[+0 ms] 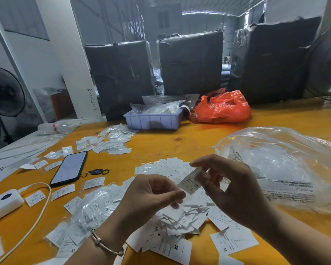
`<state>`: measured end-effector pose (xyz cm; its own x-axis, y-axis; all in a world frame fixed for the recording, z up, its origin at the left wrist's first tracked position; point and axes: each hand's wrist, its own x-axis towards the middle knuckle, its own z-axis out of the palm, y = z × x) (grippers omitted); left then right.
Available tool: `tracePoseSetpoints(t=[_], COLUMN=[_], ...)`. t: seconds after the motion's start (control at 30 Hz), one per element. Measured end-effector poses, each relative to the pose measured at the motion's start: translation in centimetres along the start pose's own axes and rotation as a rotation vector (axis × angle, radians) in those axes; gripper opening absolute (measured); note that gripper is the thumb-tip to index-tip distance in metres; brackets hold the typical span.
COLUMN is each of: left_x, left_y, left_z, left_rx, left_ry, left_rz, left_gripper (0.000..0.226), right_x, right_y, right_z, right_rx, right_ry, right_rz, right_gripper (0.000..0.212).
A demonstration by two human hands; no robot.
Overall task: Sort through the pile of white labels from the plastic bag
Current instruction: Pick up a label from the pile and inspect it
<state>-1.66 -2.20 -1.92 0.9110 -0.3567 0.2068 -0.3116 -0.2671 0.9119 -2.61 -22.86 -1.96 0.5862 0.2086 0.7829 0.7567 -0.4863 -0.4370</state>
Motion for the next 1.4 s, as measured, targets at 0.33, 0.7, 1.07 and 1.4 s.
tracePoseSetpoints(t=[0.33, 0.7, 1.07, 1.4], left_x=[0.0, 0.2, 0.1, 0.1], left_y=[0.0, -0.1, 0.1, 0.1], left_z=[0.2, 0.2, 0.1, -0.1], left_rx=[-0.002, -0.177, -0.221, -0.124], left_ry=[0.018, 0.077, 0.079, 0.098], left_rz=[-0.005, -0.067, -0.064, -0.011], left_gripper=[0.017, 0.017, 0.024, 0.022], right_x=[-0.2, -0.3, -0.3, -0.2], right_y=[-0.3, -0.3, 0.1, 0.3], right_z=[0.6, 0.9, 1.2, 1.1], right_rx=[0.025, 0.284, 0.467, 0.359], right_ry=[-0.061, -0.158, -0.177, -0.15], right_rz=[0.158, 0.199, 0.402, 0.387], right_gripper=[0.022, 0.012, 0.017, 0.013])
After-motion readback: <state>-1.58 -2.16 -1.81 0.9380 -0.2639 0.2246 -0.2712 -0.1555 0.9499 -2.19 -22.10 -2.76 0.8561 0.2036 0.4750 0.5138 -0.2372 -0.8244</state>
